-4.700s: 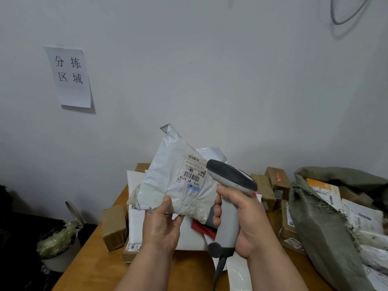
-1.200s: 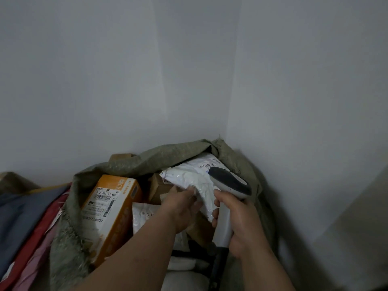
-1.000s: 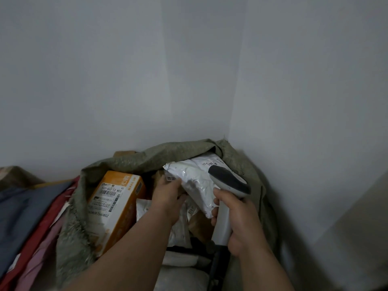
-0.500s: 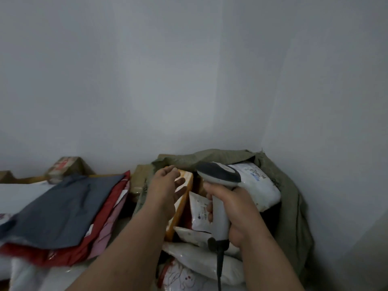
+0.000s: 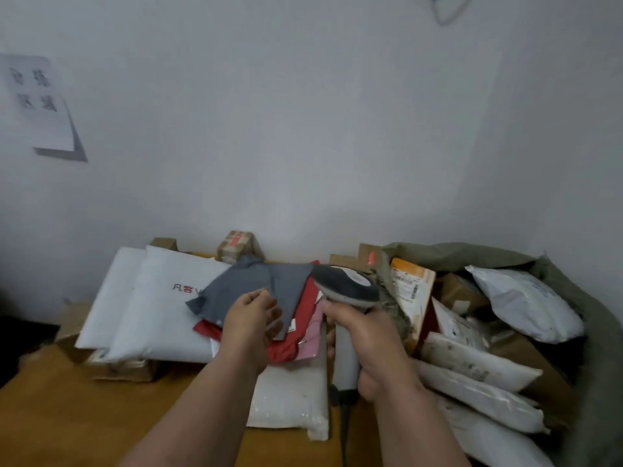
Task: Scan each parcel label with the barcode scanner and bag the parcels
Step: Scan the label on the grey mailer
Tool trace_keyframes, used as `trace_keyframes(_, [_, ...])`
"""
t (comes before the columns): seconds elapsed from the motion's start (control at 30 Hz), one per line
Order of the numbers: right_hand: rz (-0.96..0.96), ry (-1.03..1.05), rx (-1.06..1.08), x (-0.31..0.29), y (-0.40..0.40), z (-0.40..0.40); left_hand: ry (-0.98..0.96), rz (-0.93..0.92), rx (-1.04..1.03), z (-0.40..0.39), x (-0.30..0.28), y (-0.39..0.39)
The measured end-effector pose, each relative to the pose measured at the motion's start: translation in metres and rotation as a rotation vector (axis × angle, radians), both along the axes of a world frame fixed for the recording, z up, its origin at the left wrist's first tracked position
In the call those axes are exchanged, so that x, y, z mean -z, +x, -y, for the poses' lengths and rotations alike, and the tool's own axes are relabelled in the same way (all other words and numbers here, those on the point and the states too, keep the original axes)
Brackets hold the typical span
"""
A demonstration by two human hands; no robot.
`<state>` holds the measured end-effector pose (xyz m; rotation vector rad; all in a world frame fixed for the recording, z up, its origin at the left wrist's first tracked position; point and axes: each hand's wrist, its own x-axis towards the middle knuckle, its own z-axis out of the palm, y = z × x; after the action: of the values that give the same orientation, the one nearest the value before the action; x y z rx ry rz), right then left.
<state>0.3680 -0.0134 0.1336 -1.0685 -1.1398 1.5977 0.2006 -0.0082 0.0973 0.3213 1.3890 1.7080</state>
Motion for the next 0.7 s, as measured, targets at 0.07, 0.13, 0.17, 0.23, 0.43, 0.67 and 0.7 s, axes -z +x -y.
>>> trace_keyframes(0.07, [-0.002, -0.010, -0.017, 0.004, -0.029, 0.006, -0.024, 0.006, -0.064, 0.017, 0.006, -0.030])
trace_keyframes(0.13, [0.000, -0.011, -0.030, 0.006, -0.054, 0.007, -0.032, 0.007, -0.100, 0.028, 0.011, -0.056])
trace_keyframes(0.17, [0.001, -0.005, -0.037, 0.008, -0.065, 0.006, -0.033, 0.013, -0.110, 0.032, 0.013, -0.066])
trace_keyframes(0.23, [0.013, 0.011, -0.051, 0.013, -0.087, 0.003, -0.045, 0.030, -0.136, 0.037, 0.019, -0.085])
trace_keyframes(0.43, [0.067, -0.040, -0.120, 0.036, -0.140, -0.024, -0.139, -0.002, -0.222, 0.026, 0.037, -0.132])
trace_keyframes(0.67, [0.103, -0.143, -0.190, 0.059, -0.198, -0.069, -0.263, -0.078, -0.270, 0.000, 0.059, -0.180])
trace_keyframes(0.7, [0.106, -0.152, -0.184, 0.064, -0.204, -0.073, -0.285, -0.098, -0.266, -0.002, 0.064, -0.185])
